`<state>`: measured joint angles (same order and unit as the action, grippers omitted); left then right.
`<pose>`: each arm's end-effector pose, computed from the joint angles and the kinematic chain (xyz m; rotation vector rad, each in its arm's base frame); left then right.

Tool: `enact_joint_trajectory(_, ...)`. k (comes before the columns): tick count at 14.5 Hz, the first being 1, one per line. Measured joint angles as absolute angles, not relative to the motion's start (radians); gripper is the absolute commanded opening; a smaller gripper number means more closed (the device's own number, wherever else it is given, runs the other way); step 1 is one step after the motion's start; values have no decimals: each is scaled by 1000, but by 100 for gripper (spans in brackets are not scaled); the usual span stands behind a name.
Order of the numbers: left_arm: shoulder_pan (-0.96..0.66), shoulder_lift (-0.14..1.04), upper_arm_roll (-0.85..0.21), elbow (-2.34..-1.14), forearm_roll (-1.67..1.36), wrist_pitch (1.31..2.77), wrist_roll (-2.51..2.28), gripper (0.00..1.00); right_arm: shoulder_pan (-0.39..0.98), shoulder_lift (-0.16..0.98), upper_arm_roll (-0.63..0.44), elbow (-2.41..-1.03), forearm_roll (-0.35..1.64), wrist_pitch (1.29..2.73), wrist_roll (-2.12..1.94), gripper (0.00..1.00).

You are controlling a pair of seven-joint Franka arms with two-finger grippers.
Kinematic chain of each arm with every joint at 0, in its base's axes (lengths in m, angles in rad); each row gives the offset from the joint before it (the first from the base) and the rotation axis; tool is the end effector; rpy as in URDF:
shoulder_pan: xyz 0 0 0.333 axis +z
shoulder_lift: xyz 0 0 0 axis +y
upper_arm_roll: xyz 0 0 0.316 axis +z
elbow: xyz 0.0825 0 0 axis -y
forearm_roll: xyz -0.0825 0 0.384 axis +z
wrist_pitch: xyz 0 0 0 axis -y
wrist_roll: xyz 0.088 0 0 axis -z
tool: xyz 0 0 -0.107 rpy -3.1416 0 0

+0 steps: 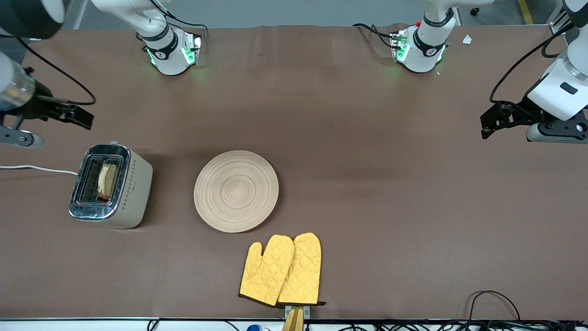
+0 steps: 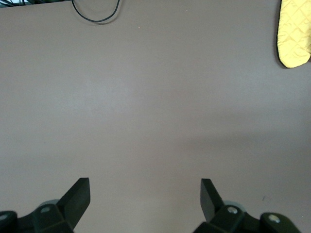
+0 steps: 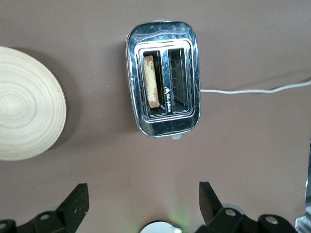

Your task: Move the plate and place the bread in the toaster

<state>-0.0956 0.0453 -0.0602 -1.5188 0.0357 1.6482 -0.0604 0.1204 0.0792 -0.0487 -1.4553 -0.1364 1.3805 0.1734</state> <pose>0.5705 -0.0851 0.6309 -3.1113 0.1502 -0.1360 0.5581 0.0247 0.6199 2.9725 -0.1746 -0.2023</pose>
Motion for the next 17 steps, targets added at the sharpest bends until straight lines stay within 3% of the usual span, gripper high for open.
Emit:
enact_joint_trajectory(10, -94, 45, -59, -1521, 36, 1648, -62, 100, -53, 39, -20, -1456, -32, 1382, -135, 100)
enact_joint_trajectory(17, -93, 45, -57, -1521, 36, 1648, -62, 100, -56, 38, 3, -1458, -21, 1381, -146, 100)
